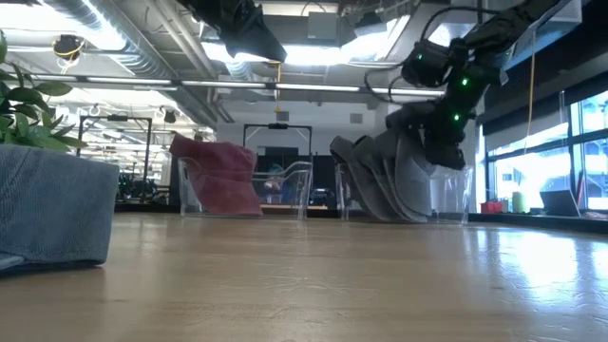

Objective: Pick & Place hat
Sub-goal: Put the gray cap into the right transparent bin

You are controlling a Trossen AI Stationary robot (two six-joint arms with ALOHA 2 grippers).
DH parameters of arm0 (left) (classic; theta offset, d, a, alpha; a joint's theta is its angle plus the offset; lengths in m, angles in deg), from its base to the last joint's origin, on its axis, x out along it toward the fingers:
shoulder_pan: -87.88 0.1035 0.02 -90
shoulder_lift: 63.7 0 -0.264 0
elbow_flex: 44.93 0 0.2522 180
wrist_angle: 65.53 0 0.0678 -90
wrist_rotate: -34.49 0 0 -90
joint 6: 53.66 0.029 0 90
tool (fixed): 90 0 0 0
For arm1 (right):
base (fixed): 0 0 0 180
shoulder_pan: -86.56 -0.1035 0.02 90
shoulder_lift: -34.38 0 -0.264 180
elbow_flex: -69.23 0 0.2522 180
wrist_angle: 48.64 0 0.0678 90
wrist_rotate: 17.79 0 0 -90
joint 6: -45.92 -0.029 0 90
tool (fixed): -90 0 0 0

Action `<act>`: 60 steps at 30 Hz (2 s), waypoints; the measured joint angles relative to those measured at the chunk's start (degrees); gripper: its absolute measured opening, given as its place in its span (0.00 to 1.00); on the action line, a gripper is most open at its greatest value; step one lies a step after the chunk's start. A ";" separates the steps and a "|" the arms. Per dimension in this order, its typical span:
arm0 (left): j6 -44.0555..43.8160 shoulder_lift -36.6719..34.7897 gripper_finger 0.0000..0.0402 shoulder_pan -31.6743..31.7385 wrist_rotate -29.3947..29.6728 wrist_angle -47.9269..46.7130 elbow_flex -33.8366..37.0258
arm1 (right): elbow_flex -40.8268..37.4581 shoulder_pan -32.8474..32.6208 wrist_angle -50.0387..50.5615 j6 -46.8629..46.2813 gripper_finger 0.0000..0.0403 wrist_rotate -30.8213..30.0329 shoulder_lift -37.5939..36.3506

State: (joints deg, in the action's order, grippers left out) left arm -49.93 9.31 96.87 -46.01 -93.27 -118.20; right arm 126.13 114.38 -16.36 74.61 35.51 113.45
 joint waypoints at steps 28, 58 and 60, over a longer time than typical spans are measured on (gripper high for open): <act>-0.88 0.00 0.04 0.00 0.00 -0.01 0.00 | -0.17 -1.13 -2.80 -2.85 0.38 -0.26 -2.76; -4.45 -1.98 0.04 -1.94 -9.83 -14.68 -0.04 | -0.33 -5.49 -2.27 -41.73 0.69 29.34 -29.32; -5.08 -1.92 0.04 -3.03 -13.76 -16.32 -0.04 | -0.33 -6.30 -3.18 -41.73 0.69 29.34 -28.61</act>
State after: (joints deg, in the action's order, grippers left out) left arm -55.01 7.39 93.85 -59.77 -109.59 -118.24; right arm 125.80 108.08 -19.54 32.88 64.85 84.84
